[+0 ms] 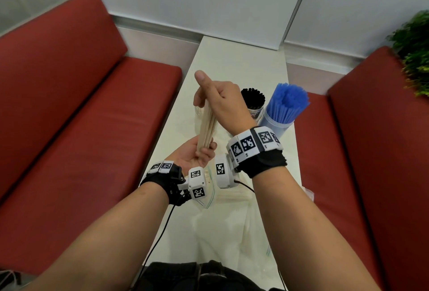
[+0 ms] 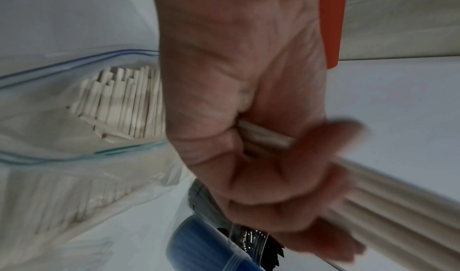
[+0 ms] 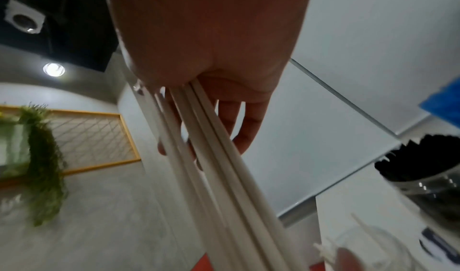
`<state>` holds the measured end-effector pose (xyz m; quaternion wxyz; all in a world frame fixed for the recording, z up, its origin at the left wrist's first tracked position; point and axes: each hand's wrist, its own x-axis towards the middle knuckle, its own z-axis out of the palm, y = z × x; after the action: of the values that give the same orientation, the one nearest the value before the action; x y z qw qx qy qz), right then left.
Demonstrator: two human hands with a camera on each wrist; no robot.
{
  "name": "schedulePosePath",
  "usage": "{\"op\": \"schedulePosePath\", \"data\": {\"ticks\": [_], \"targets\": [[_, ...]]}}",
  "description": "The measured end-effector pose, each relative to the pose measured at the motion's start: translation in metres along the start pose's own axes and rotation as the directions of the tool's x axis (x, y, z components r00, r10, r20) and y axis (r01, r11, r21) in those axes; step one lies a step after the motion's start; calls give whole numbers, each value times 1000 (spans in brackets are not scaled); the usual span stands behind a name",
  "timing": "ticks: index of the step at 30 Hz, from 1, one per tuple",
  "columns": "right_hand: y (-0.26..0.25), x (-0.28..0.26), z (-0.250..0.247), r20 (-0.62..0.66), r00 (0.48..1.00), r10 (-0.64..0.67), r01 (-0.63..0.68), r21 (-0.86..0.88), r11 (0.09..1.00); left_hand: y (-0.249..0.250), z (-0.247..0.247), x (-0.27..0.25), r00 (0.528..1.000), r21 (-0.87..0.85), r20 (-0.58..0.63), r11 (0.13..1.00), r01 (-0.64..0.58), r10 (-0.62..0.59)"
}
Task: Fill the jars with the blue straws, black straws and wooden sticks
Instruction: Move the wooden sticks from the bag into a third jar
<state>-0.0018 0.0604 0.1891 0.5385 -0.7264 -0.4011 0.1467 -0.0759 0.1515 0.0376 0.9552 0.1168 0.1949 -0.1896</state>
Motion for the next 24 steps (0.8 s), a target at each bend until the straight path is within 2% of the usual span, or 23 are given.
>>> {"op": "schedulePosePath", "data": {"ticks": [4, 9, 13, 17, 19, 21, 23, 24], "targets": [[7, -3, 5, 44, 999, 4, -19, 347, 938, 4, -6, 7, 996, 54, -88, 998, 31, -26], [36, -9, 20, 109, 977, 185, -215, 469, 857, 8, -2, 7, 986, 120, -161, 992, -29, 48], [49, -3, 23, 214, 956, 200, -263, 332, 906, 8, -12, 5, 975, 98, -222, 995, 14, 8], [58, 5, 18, 298, 895, 331, -385, 144, 911, 13, -25, 1, 970, 194, -236, 976, 101, -53], [61, 12, 16, 352, 843, 407, -443, 25, 896, 14, -34, -1, 967, 210, -246, 971, 112, -58], [60, 15, 14, 438, 760, 480, -492, -94, 866, 12, -43, -2, 960, 229, -277, 967, 112, -45], [62, 16, 14, 509, 677, 531, -550, -130, 825, 8, -53, -3, 947, 259, -322, 963, 77, 10], [62, 15, 15, 520, 659, 543, -564, -134, 815, 6, -58, -2, 935, 267, -350, 963, 43, 56]]}}
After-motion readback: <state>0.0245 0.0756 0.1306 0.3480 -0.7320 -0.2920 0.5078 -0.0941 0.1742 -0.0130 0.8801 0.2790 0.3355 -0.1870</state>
